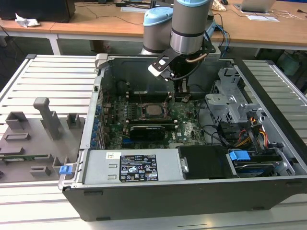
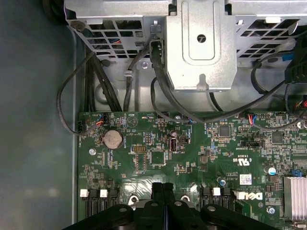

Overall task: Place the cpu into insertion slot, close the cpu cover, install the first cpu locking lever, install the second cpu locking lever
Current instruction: 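Close the cpu cover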

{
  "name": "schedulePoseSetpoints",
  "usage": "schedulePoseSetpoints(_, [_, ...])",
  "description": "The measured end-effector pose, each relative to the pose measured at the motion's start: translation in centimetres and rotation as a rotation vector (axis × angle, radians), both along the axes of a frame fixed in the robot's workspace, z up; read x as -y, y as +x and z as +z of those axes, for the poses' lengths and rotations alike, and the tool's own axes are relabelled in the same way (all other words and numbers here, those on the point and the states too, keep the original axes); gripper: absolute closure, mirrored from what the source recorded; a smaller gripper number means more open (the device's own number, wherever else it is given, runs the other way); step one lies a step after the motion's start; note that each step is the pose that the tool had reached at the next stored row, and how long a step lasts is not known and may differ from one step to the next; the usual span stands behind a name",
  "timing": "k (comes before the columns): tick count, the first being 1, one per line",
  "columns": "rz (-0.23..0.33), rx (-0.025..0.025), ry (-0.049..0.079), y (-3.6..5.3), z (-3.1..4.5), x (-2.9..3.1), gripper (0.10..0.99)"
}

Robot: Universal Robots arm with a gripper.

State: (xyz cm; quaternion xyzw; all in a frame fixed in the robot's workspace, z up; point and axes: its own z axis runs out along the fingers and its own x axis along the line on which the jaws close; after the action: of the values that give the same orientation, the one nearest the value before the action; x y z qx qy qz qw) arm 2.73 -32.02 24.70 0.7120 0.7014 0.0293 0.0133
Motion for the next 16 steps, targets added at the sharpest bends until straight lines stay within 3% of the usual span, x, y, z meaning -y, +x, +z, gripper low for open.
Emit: schedulePoseSetpoints(16, [0.000,0.0000,0.000,-0.39,0.00,0.00,0.980])
